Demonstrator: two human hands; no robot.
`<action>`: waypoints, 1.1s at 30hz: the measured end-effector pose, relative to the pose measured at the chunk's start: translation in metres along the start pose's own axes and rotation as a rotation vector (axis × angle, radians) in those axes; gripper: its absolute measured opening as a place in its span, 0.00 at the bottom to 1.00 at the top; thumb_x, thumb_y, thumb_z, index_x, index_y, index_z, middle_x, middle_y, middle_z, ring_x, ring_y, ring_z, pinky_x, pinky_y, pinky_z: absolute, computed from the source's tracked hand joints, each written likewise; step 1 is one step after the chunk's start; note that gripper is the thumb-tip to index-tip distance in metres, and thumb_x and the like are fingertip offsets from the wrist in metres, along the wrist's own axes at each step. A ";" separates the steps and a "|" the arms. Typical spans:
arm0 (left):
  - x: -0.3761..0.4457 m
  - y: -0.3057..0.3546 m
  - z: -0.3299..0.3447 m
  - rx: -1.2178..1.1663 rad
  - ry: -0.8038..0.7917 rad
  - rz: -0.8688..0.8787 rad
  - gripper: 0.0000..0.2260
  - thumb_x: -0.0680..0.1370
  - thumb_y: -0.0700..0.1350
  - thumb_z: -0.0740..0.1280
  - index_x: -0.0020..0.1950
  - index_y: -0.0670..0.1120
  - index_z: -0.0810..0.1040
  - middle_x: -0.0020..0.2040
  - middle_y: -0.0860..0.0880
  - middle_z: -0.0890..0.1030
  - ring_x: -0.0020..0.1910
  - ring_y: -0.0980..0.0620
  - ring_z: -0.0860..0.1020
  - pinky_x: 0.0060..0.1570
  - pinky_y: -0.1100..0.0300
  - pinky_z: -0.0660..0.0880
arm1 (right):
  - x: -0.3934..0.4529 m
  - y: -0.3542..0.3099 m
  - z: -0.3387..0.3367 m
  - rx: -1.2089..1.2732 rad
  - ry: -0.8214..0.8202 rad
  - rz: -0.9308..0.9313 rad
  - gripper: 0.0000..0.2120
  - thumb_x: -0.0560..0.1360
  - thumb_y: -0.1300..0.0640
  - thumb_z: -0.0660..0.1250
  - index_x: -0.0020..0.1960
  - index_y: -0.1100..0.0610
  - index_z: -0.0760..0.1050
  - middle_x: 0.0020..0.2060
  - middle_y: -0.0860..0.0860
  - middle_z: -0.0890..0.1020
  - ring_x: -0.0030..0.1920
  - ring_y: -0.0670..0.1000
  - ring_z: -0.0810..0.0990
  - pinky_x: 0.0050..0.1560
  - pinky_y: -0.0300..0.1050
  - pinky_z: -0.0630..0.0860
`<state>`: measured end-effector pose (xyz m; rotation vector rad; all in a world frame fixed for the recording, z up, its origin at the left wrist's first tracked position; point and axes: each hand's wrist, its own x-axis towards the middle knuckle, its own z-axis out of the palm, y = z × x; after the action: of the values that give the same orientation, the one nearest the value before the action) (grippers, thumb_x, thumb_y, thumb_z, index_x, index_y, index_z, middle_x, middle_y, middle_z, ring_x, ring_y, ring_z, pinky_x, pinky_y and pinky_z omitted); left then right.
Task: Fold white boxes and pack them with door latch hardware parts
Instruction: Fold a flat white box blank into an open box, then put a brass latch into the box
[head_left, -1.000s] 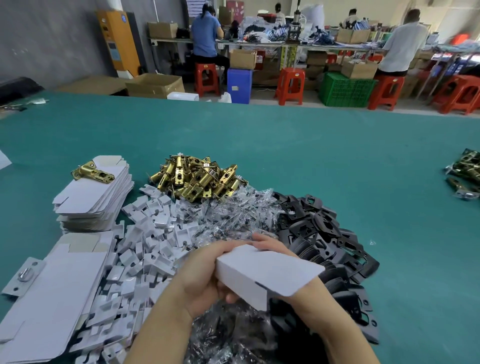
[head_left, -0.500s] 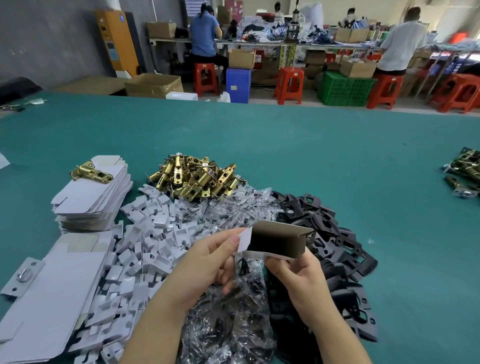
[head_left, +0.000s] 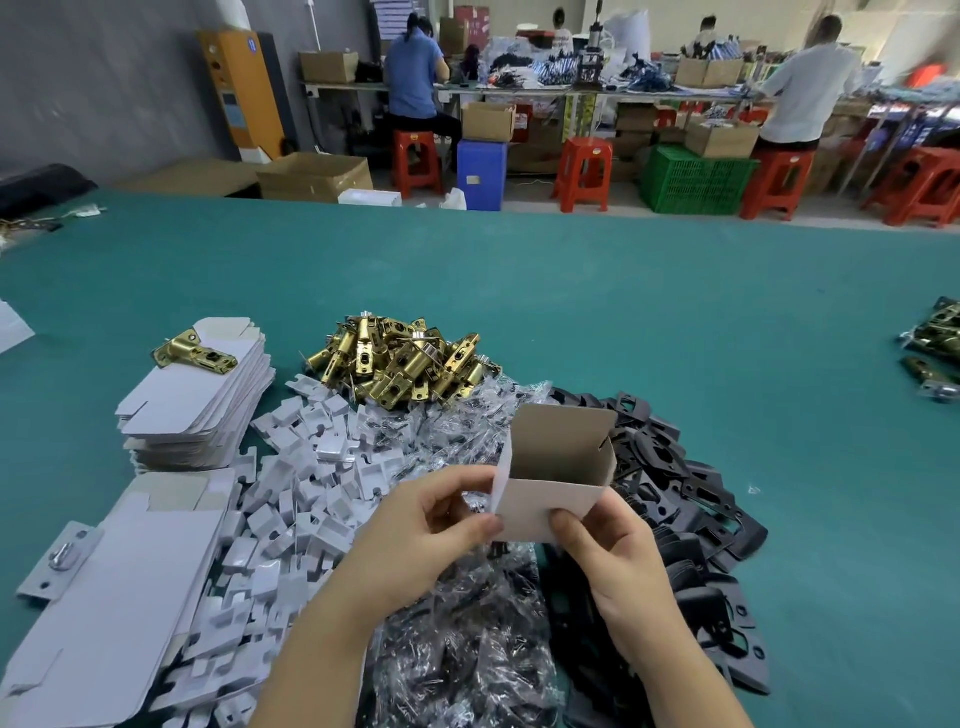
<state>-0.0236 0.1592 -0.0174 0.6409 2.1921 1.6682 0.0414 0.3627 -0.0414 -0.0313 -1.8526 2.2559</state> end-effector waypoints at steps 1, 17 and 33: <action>0.001 0.000 0.000 0.002 0.000 -0.004 0.17 0.77 0.48 0.73 0.63 0.66 0.80 0.39 0.47 0.83 0.36 0.50 0.81 0.37 0.55 0.76 | 0.000 -0.001 0.001 -0.006 -0.005 0.007 0.12 0.74 0.53 0.73 0.58 0.45 0.84 0.53 0.51 0.87 0.53 0.46 0.84 0.51 0.38 0.80; 0.065 -0.002 -0.046 0.680 0.438 -0.190 0.14 0.81 0.48 0.67 0.67 0.49 0.78 0.55 0.55 0.81 0.40 0.59 0.79 0.41 0.61 0.80 | 0.005 0.014 -0.002 -0.036 0.101 0.141 0.20 0.70 0.46 0.74 0.59 0.53 0.81 0.52 0.51 0.87 0.52 0.51 0.86 0.49 0.43 0.82; 0.120 -0.029 -0.078 1.181 0.694 -0.138 0.06 0.81 0.46 0.67 0.49 0.45 0.79 0.39 0.51 0.77 0.40 0.49 0.75 0.31 0.58 0.66 | 0.005 0.015 0.001 -0.065 0.072 0.141 0.09 0.72 0.46 0.76 0.51 0.43 0.82 0.48 0.48 0.87 0.48 0.45 0.85 0.47 0.40 0.81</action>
<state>-0.1695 0.1518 -0.0213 0.0828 3.5462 0.3445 0.0336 0.3602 -0.0556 -0.2574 -1.9416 2.2508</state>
